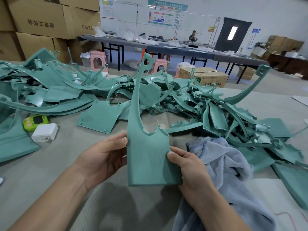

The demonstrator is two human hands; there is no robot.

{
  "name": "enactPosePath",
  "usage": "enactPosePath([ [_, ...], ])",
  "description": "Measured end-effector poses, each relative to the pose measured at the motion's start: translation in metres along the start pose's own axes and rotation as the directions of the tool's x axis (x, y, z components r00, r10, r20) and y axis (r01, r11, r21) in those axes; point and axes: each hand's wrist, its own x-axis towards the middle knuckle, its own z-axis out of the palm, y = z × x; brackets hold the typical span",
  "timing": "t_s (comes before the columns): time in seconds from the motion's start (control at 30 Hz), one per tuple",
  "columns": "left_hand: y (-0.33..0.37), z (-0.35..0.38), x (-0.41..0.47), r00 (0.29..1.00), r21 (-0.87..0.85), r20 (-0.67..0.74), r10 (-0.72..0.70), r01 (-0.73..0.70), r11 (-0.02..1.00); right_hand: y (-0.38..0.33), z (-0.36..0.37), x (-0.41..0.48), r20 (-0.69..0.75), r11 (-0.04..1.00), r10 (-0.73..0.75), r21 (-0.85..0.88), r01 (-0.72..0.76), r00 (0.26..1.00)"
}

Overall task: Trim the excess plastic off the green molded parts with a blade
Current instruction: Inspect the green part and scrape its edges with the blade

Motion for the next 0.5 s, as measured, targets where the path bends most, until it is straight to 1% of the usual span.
enactPosePath([
  [0.2, 0.0000, -0.0002, -0.0008, 1.000, -0.032, -0.001, -0.006, 0.006, 0.999, 0.0021, -0.0012, 0.0008, 0.001, 0.999, -0.047, -0.008, 0.047, 0.999],
  [0.4, -0.0030, -0.0034, 0.0017, 0.999, -0.024, -0.014, -0.034, 0.034, 0.999, 0.0022, -0.0021, -0.0001, -0.010, 0.986, -0.149, -0.080, 0.148, 0.989],
  [0.5, -0.0030, 0.0000, 0.0015, 0.999, -0.021, -0.024, -0.026, 0.025, 0.999, -0.0004, -0.0021, -0.0008, -0.002, 0.977, -0.185, -0.108, 0.184, 0.983],
])
